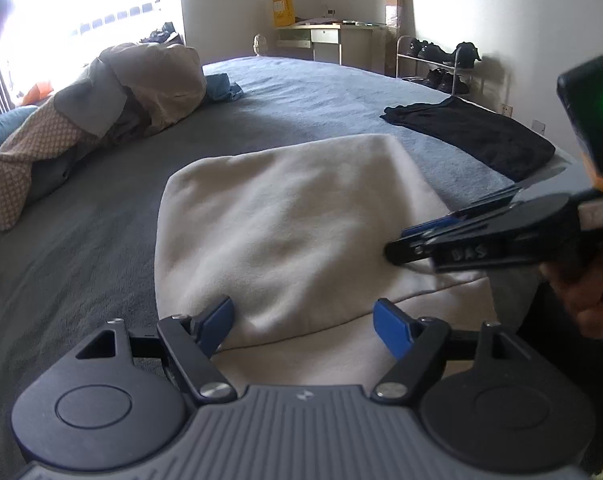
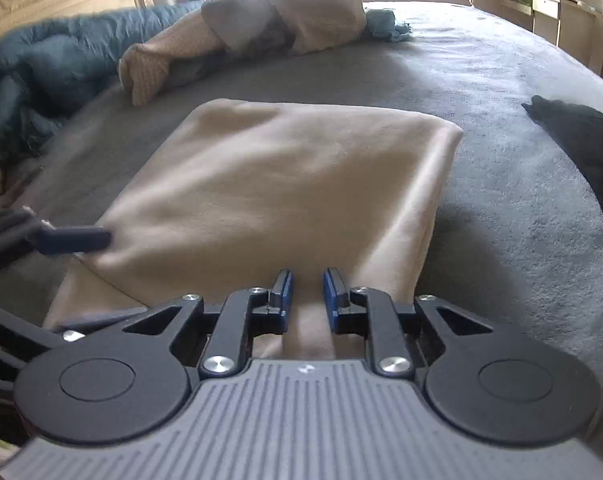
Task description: Fold clothes
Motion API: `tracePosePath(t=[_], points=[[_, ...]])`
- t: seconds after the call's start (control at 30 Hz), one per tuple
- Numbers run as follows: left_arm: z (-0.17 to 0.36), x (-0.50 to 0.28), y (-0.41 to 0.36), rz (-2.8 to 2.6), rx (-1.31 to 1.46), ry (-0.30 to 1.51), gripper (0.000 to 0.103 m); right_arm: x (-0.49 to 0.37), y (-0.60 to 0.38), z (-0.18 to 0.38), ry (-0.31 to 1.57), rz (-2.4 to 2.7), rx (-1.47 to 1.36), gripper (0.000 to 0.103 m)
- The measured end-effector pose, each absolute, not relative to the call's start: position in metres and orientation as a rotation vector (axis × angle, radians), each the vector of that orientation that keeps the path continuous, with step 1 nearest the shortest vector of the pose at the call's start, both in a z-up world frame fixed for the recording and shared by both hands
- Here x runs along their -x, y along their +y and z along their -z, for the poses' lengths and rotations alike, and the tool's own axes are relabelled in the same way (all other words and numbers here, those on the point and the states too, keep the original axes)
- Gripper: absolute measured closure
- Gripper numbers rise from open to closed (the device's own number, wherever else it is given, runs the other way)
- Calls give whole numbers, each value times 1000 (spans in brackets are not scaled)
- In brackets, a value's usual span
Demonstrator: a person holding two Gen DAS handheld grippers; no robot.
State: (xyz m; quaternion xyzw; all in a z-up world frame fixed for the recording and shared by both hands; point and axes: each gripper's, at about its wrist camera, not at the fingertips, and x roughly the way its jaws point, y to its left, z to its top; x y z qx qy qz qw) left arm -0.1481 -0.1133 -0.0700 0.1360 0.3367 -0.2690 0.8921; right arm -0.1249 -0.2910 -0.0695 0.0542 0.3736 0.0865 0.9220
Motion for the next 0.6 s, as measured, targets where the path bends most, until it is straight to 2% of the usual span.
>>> tracePosePath(t=[0.17, 0.43, 0.6], points=[[68, 142, -113, 551, -260, 731, 26, 116, -286, 37, 658, -253, -154, 85], [68, 138, -116, 542, -264, 749, 24, 81, -285, 77, 727, -289, -156, 85], [70, 141, -120, 533, -289, 746, 23, 98, -309, 64, 690, -266, -290, 81]])
